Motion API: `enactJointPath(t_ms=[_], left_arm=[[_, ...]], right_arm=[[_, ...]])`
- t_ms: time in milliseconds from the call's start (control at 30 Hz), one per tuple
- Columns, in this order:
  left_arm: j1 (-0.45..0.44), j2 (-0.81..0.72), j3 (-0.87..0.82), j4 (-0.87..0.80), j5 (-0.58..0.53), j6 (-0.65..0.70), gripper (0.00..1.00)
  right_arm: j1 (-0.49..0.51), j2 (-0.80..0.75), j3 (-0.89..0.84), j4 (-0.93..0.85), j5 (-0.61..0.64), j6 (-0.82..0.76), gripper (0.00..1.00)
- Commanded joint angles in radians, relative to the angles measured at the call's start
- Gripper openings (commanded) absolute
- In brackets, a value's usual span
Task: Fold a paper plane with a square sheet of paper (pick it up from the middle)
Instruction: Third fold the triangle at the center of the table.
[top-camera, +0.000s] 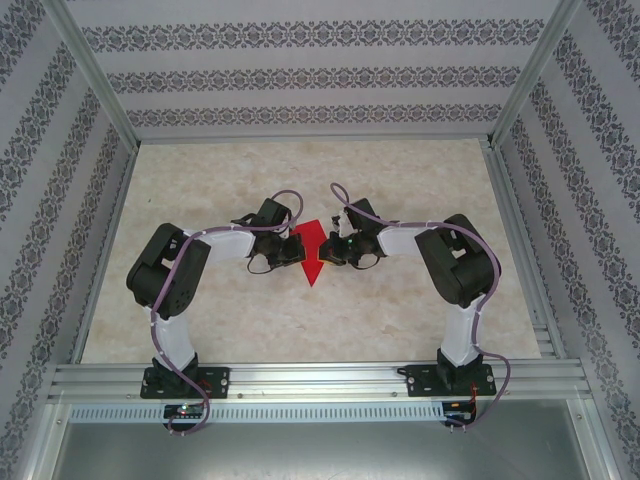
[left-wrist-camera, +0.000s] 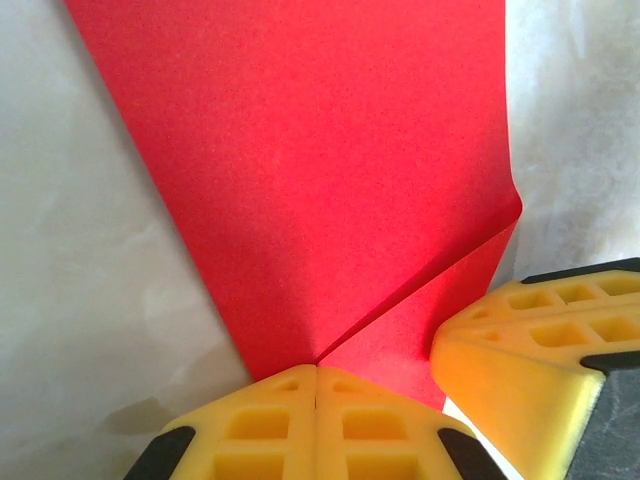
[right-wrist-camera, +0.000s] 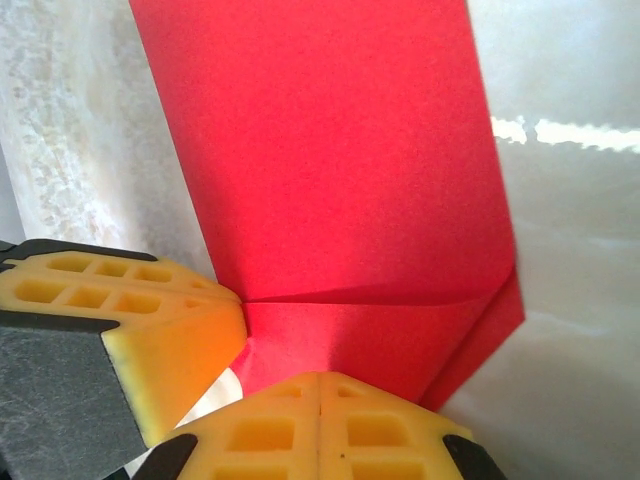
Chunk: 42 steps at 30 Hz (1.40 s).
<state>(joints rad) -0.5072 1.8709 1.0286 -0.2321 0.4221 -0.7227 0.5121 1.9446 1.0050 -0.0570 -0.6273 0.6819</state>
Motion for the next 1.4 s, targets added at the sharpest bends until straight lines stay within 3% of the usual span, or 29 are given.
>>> enactJointPath(t_ms=[0, 300, 633, 1367], left_arm=[[-0.008, 0.027, 0.025, -0.003, 0.001, 0.027, 0.05], [-0.009, 0.031, 0.025, -0.008, 0.000, 0.033, 0.04], [-0.008, 0.041, 0.022, -0.012, -0.005, 0.031, 0.04], [-0.009, 0.047, 0.014, -0.018, -0.025, 0.026, 0.04]], right_arm=[[-0.005, 0.019, 0.001, -0.022, 0.031, -0.022, 0.01], [-0.001, -0.031, -0.010, 0.000, 0.011, -0.011, 0.01], [0.088, -0.104, -0.052, -0.004, -0.022, -0.019, 0.02], [0.115, -0.041, -0.082, -0.056, -0.017, -0.045, 0.02]])
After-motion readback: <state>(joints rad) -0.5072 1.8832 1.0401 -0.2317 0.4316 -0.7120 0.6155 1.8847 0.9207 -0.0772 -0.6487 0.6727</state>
